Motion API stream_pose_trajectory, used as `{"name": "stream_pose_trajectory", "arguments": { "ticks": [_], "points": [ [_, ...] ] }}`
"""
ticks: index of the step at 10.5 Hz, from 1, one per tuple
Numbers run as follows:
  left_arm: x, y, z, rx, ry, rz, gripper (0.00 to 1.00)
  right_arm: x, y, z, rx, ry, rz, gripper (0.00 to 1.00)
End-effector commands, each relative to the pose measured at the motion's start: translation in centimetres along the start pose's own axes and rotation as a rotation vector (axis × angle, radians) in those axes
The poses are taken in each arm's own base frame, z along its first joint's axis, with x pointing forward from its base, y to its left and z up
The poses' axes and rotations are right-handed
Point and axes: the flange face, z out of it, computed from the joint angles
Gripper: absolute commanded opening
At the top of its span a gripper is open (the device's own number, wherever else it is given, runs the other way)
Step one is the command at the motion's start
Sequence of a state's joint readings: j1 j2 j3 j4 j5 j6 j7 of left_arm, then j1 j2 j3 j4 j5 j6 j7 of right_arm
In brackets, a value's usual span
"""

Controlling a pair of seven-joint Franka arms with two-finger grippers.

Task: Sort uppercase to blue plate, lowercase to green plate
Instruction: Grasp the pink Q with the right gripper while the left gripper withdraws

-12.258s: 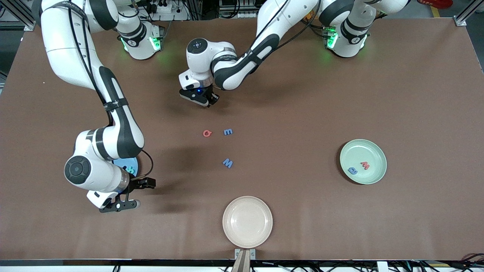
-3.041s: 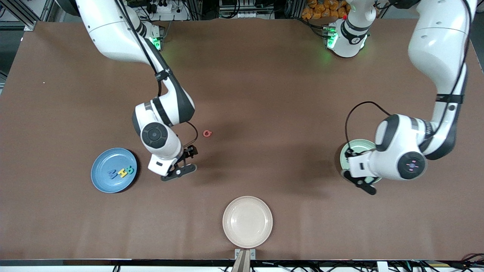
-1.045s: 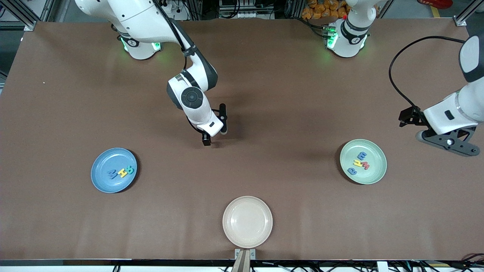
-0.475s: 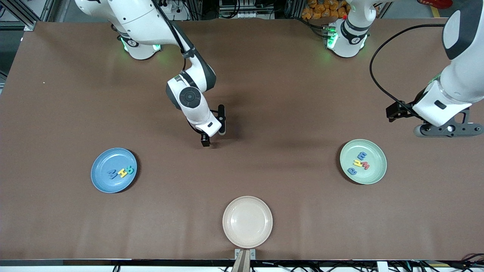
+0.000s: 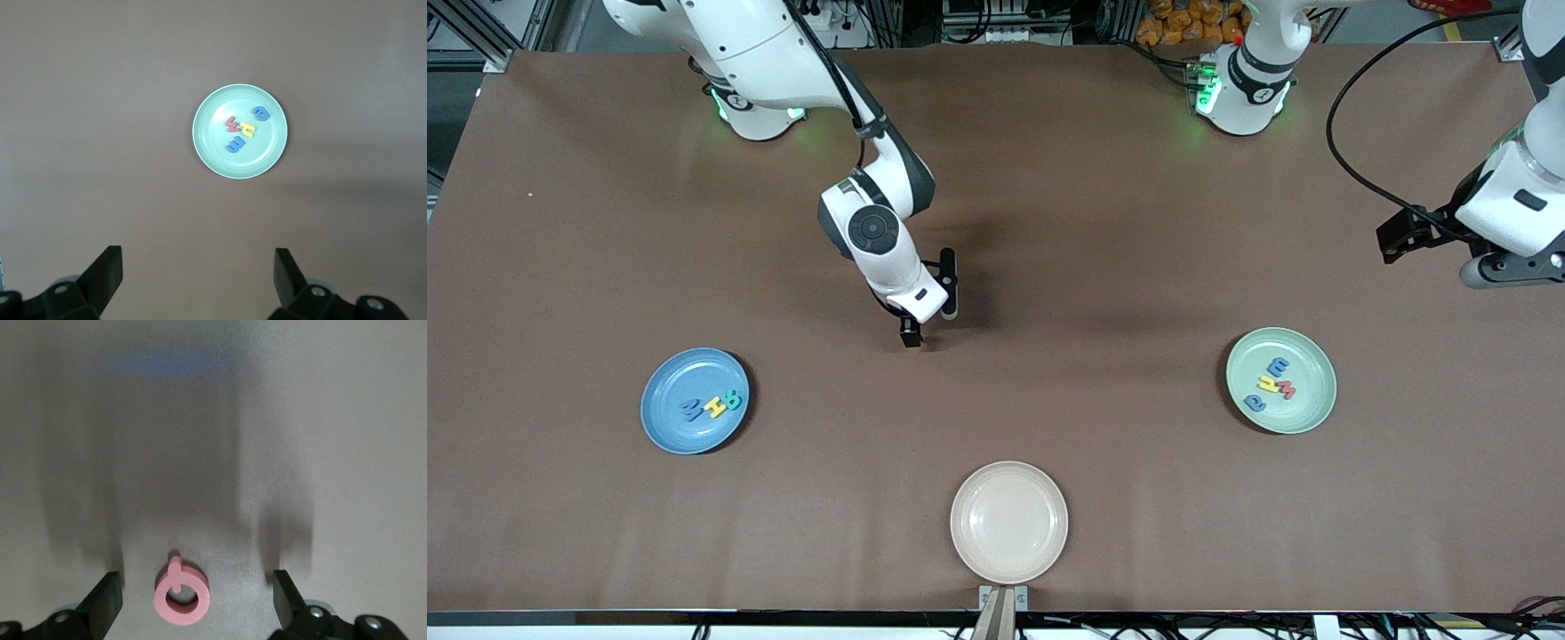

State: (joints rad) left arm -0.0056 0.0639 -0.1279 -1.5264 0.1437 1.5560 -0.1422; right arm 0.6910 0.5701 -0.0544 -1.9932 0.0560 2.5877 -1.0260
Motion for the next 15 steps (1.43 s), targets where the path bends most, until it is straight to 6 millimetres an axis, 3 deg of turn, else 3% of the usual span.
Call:
{"name": "stream_pose_trajectory", "arguments": {
  "ticks": [1,3,5,9,11,13,15],
  "points": [
    [-0.9,-1.8,-0.9,-0.041,0.009,-0.02,1.0,-0.2,-0.2,0.5,-0.013,0.002,-0.002,1.0],
    [-0.6,-2.7,-1.1,-0.049,0.033,-0.037,1.0,-0.2,-0.2,0.5,-0.015,0.003,-0.002,1.0],
    [-0.3,-3.3,-1.1,-0.079,0.046,-0.055,1.0,-0.2,-0.2,0.5,-0.015,0.002,-0.007,0.0],
    [0.6,-4.9,-1.0,-0.081,0.052,-0.072,1.0,-0.8,0.3,-0.3,-0.025,-0.005,-0.018,0.0],
    [0.8,-4.9,-1.0,-0.084,0.058,-0.073,1.0,-1.4,1.2,-2.1,-0.049,-0.001,0.002,0.0],
    [1.4,-4.9,-0.7,-0.085,0.067,-0.056,1.0,-5.0,3.5,-4.7,-0.058,-0.032,0.064,0.0],
    [1.3,-4.8,-0.6,-0.124,0.065,-0.062,1.0,-11.4,6.5,-7.8,-0.062,-0.071,0.166,0.0]
  ]
}}
